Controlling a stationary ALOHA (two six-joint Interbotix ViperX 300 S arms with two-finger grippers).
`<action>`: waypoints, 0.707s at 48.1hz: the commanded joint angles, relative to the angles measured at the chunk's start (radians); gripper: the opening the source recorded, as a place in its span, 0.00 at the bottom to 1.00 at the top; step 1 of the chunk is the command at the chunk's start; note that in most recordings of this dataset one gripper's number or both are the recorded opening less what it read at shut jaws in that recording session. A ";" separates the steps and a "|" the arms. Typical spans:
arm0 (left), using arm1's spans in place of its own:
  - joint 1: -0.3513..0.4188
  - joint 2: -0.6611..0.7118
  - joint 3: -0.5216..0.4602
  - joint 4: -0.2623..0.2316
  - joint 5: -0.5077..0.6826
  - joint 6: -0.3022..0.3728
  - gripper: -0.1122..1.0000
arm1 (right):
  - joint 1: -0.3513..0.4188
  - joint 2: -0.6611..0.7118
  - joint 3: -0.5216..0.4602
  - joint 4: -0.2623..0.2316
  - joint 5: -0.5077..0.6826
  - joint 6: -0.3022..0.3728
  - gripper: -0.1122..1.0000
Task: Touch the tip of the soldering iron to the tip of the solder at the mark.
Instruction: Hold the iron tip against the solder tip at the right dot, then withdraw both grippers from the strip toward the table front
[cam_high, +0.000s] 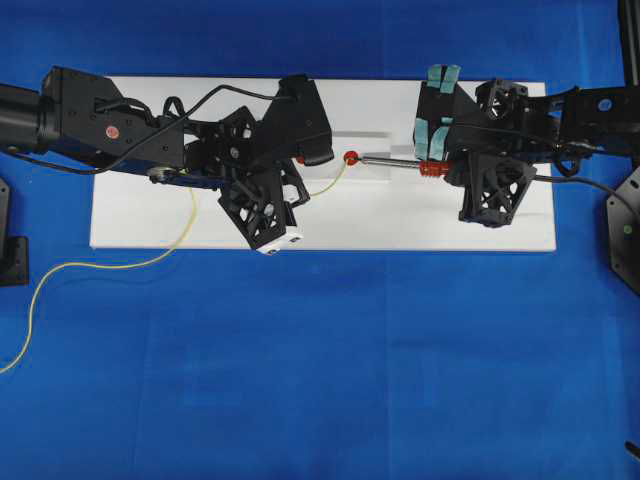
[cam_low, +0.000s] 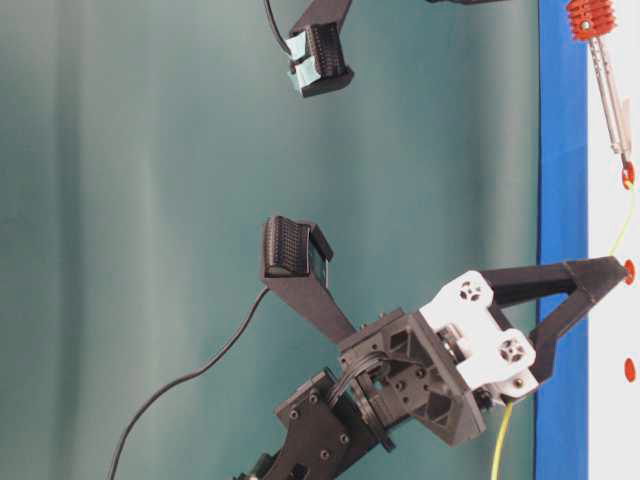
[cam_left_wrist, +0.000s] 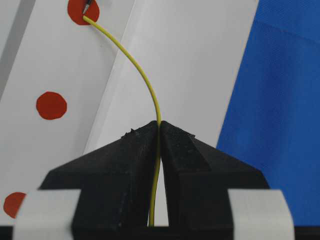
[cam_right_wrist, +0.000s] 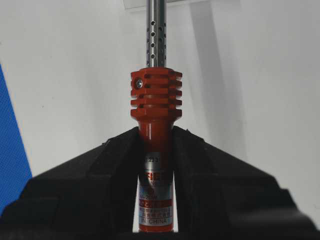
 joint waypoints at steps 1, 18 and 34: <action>-0.002 -0.012 -0.021 0.002 -0.003 0.000 0.13 | 0.002 -0.008 -0.023 0.000 -0.006 -0.002 0.16; -0.002 -0.012 -0.021 0.002 -0.003 0.000 0.13 | 0.002 -0.008 -0.023 0.000 -0.006 -0.002 0.16; -0.002 -0.029 -0.015 0.002 -0.003 0.000 0.13 | 0.003 -0.008 -0.023 0.000 -0.006 -0.002 0.16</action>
